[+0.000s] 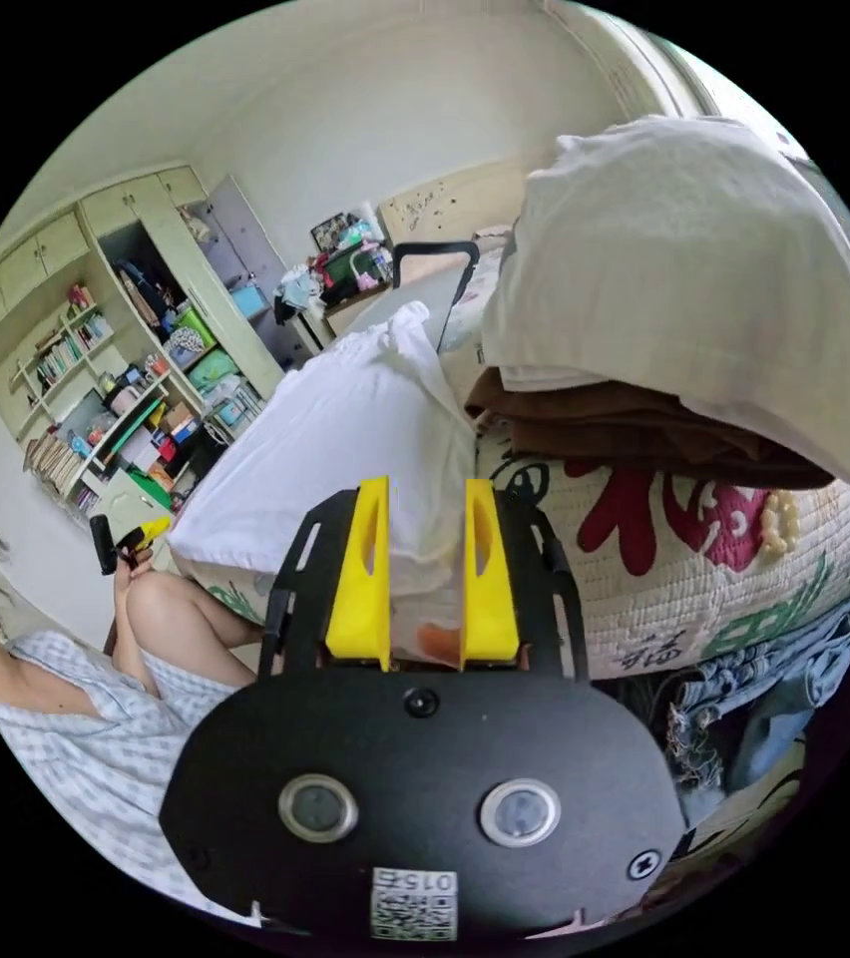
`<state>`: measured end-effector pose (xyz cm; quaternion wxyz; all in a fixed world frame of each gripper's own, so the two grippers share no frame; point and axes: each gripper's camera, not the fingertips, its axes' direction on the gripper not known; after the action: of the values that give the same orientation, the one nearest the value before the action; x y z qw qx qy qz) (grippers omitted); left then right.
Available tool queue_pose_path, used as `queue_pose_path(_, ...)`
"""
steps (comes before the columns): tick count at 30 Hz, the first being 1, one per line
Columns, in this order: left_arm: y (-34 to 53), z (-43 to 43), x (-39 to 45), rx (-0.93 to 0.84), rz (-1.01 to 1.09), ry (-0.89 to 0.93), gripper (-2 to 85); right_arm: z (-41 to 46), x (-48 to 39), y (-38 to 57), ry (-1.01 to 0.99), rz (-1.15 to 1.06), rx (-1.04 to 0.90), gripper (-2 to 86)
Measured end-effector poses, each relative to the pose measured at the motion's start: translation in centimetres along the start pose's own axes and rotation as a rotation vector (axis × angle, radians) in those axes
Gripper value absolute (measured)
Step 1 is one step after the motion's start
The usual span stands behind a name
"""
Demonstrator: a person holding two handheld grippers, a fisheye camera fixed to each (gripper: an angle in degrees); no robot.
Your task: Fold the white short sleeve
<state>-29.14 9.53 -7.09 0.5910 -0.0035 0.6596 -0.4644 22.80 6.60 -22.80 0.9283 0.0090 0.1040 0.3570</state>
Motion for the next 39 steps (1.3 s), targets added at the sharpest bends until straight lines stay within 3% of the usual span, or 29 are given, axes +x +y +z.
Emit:
queue_pose_path(4,-1.9,0.6,1.4,-0.092,0.086,-0.012,5.3,3.5,0.3,-0.5,-0.016,-0.021,-0.222,8.9)
queue_pose_path(6,-2.5,0.9,1.3,-0.125,0.113,0.065,1.4,2.9,0.4,-0.6,0.025,-0.013,-0.2,5.8)
queue_pose_path(12,-1.8,-3.3,-0.4,0.08,0.009,0.179,0.2,0.5,1.5,-0.3,-0.003,0.036,-0.126,0.0)
queue_pose_path(14,-1.3,-4.0,-0.8,0.091,-0.026,0.12,0.6,0.2,1.4,-0.4,-0.007,0.028,-0.125,-0.2)
queue_pose_path(16,-1.4,-3.4,0.1,0.013,-0.018,0.01,3.1,0.3,1.1,-0.8,-0.011,0.011,-0.14,-0.2)
queue_pose_path(20,-3.1,-0.6,2.4,-0.15,0.113,0.057,7.8,0.9,0.5,-1.4,-0.032,-0.01,-0.186,-0.1)
queue_pose_path(26,-5.1,1.8,3.0,-0.22,0.163,0.226,1.0,0.5,-0.9,-2.2,0.015,-0.04,-0.196,-0.2)
queue_pose_path(29,-5.1,0.2,2.7,-0.166,0.13,0.218,0.0,-0.3,-0.9,-2.3,0.02,-0.036,-0.182,-0.2)
queue_pose_path(35,-5.6,-0.8,1.9,-0.229,0.052,0.156,-0.3,-0.9,-0.8,-3.4,-0.016,-0.032,-0.242,-0.3)
queue_pose_path(39,-11.2,-4.4,2.0,-0.112,0.05,-0.034,-0.1,-4.4,-2.5,-7.1,-0.126,-0.128,-0.051,1.0)
